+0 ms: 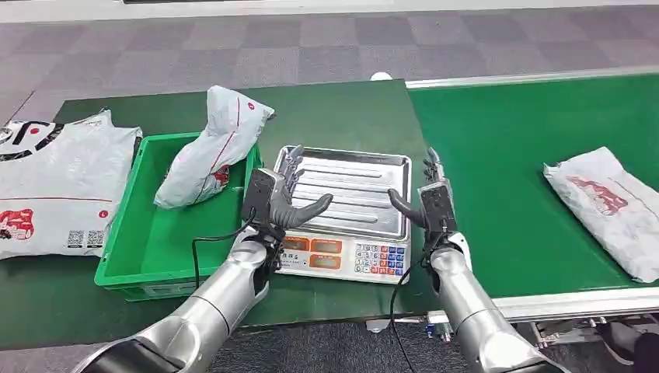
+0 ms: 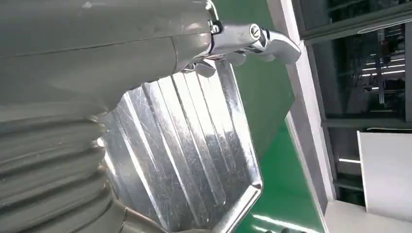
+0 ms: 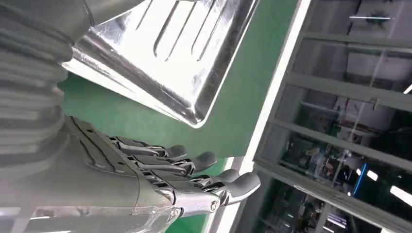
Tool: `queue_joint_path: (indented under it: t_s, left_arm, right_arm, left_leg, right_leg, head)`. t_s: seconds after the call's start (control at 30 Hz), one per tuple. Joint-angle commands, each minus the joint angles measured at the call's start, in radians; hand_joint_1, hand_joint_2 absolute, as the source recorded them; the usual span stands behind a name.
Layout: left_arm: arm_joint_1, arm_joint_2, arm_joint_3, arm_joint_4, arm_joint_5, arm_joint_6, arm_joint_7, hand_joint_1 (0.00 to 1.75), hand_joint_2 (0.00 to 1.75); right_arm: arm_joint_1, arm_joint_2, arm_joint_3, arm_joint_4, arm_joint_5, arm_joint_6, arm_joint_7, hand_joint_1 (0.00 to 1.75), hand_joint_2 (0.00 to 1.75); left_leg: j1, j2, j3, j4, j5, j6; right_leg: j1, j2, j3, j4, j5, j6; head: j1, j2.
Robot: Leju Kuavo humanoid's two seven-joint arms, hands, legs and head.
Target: Moved the parcel from conveyor to table for the left to box.
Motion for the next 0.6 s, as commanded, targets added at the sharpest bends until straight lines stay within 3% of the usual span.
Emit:
queue_joint_path:
  t_s: [0.03, 0.6]
  left_arm:
    - [-0.015, 0.029, -0.043, 0.033, -0.001, -0.003, 0.003, 0.0, 1.75]
    - [-0.034, 0.012, -0.032, 0.054, -0.02, -0.012, 0.018, 0.0, 1.75]
  right_arm:
    - [-0.036, -0.015, 0.052, 0.056, -0.007, -0.006, 0.0, 0.0, 1.75]
    - [0.023, -0.006, 0.044, -0.045, 0.003, -0.03, 0.011, 0.0, 1.75]
  left_leg:
    - [0.0, 0.001, 0.003, -0.001, -0.001, 0.0]
    - [0.0, 0.0, 0.002, -0.001, -0.001, 0.0]
  right_leg:
    - [0.0, 0.002, 0.003, -0.002, 0.0, 0.0]
    - [0.0, 0.001, 0.002, -0.001, 0.0, 0.0]
  head:
    - [0.0, 0.0]
    - [0.0, 0.0]
